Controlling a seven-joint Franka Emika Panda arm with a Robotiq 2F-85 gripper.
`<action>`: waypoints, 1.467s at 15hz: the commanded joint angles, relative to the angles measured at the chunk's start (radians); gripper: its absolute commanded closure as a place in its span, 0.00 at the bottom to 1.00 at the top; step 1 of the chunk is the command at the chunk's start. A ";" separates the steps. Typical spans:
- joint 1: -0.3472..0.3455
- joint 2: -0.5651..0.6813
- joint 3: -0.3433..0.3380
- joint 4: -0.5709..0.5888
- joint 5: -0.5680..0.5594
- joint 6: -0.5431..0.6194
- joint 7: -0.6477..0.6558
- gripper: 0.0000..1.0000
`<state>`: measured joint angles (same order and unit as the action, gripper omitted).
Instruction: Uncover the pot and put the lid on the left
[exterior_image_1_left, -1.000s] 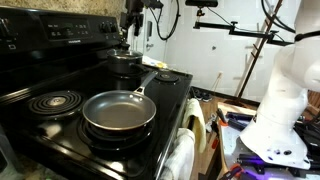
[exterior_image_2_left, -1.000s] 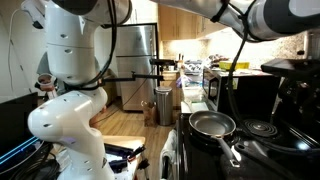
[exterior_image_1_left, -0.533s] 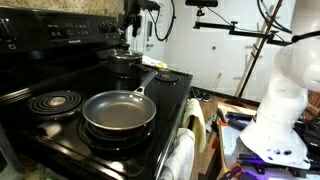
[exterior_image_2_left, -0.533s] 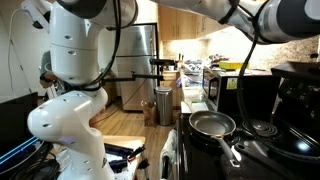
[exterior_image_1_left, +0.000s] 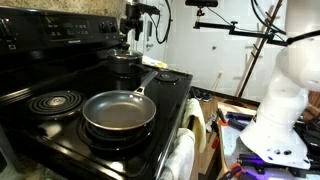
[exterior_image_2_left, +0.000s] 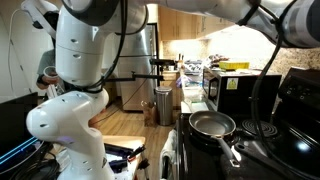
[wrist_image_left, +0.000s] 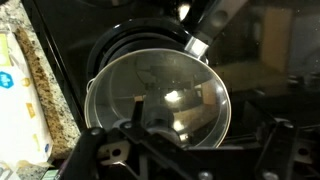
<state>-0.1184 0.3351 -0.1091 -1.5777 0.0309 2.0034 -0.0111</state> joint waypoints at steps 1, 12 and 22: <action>-0.042 0.098 0.013 0.156 0.055 -0.110 -0.045 0.00; -0.058 0.234 0.010 0.382 -0.012 -0.239 -0.114 0.00; -0.085 0.278 0.030 0.439 -0.001 -0.180 -0.246 0.00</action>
<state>-0.1725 0.5872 -0.1087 -1.1811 0.0127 1.8091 -0.2205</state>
